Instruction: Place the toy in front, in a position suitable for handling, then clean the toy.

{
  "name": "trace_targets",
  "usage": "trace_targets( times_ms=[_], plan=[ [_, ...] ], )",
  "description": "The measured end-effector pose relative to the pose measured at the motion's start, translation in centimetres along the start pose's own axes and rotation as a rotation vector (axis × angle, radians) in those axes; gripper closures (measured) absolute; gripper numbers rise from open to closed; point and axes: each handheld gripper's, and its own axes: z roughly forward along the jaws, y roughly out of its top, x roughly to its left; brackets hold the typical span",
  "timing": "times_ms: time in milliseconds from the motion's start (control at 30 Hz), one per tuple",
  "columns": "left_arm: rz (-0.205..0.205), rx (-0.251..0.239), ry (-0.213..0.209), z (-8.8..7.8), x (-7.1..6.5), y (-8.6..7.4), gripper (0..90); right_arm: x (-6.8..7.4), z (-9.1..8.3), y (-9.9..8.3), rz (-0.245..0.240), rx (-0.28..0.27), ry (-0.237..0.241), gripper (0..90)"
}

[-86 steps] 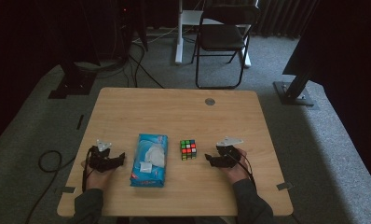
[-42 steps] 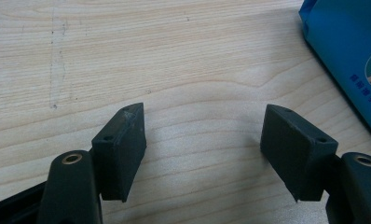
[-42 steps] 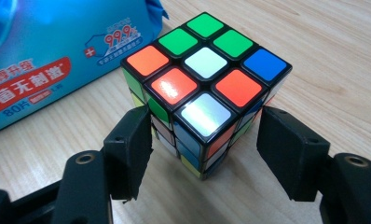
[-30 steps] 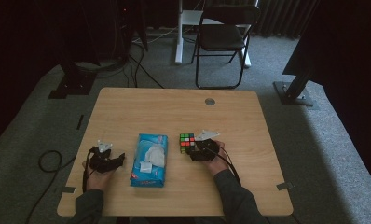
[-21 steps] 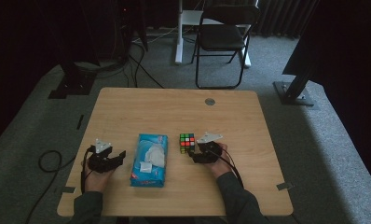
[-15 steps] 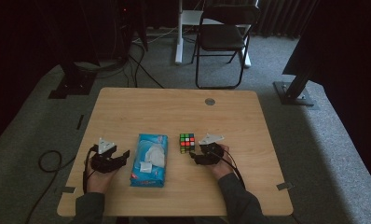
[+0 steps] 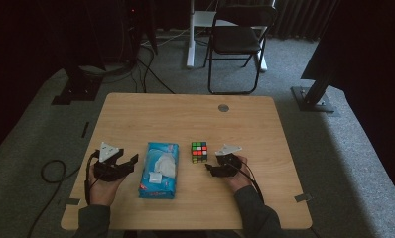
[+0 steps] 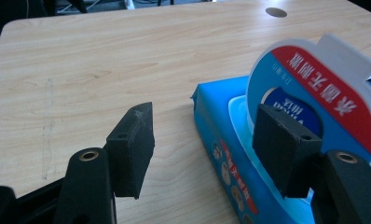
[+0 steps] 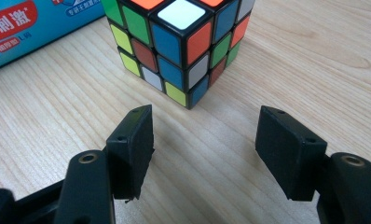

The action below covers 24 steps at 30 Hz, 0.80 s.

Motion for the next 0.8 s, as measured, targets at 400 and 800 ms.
trace_targets(
  times_ms=[400, 800],
  plan=[
    [0.037, -0.062, -0.047, -2.2, -1.9, 2.2, 37.5, -0.5, 0.0, -0.4, 0.01, 0.021, -0.011, 35.1],
    [0.142, -0.07, -0.114, -3.7, -6.8, 3.7, 38.7, -0.5, 0.0, -0.4, 0.008, 0.019, -0.013, 34.3]
  ],
)
